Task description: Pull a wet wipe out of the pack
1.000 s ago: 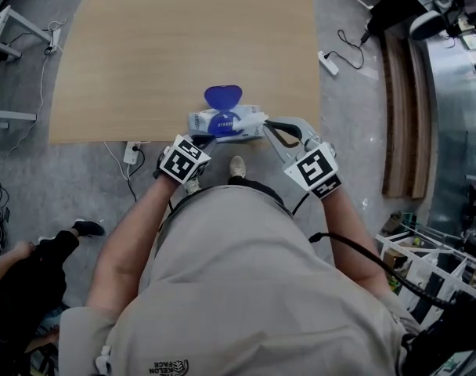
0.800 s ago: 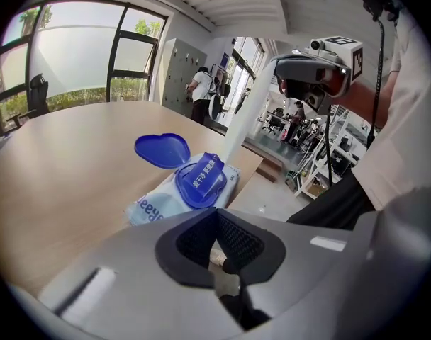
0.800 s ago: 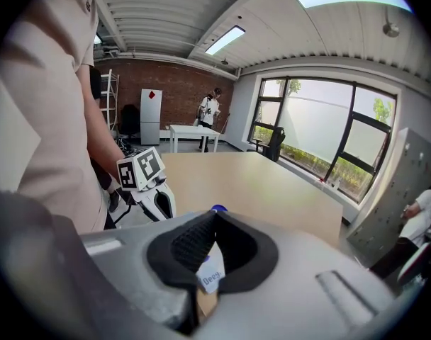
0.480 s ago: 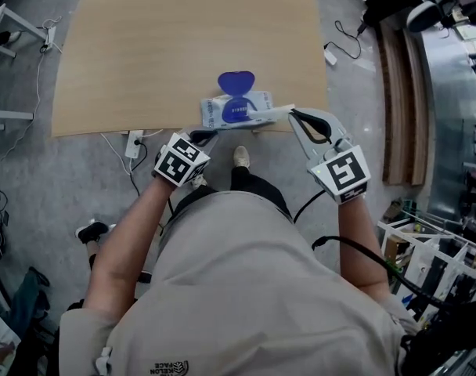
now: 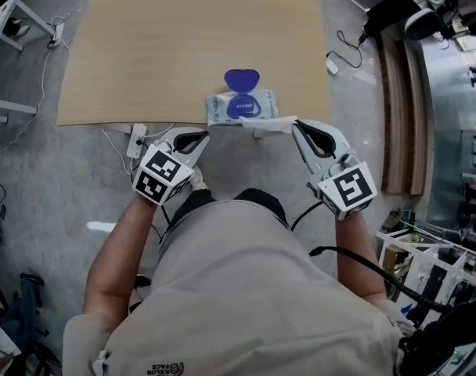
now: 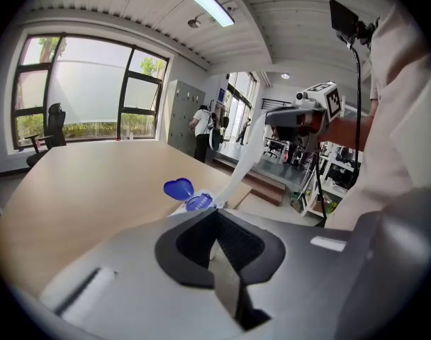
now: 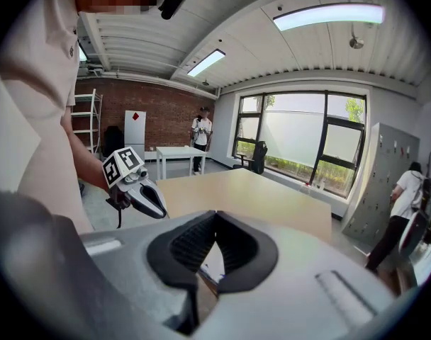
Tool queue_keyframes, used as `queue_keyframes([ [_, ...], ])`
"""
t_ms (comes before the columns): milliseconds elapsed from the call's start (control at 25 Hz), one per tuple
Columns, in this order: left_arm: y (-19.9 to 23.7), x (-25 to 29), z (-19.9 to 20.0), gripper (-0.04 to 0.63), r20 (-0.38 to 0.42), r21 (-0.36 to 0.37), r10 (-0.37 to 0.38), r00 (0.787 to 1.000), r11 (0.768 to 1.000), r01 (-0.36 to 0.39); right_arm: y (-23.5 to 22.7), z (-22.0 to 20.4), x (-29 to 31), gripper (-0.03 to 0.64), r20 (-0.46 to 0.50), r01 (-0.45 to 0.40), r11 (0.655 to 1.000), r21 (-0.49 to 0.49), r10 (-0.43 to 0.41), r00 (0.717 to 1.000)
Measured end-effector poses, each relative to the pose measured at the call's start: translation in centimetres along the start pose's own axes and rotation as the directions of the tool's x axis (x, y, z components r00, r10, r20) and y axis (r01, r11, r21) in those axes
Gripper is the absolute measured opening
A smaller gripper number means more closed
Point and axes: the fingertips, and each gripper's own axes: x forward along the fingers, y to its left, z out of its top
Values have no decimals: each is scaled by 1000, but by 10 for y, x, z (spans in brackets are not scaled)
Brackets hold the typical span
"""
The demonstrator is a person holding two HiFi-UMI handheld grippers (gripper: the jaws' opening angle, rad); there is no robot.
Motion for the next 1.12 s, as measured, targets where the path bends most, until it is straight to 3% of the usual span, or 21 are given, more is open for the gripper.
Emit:
queue_keyframes([
  [240,-58,-42,42,6,100,14,57,993,998,-58,23,2,-48,3,72,-62,998,-20,63,995],
  [440,-134,-49,69,6,161,27,73,984,997,-79,26,-15,-110,3,126,-82,997,-6,82,989],
  [680,-236,-41,95,6,191,74,94,977,991,-109,35,-49,-194,3,188,-114,993,12,110,976],
  [840,-302,-37,103,5,205,67,97,974,991,-112,43,-73,-241,3,218,-140,990,27,131,967],
  [1120,-358,-49,103,6,190,57,96,977,992,-109,59,-89,-284,3,234,-163,985,49,148,961],
])
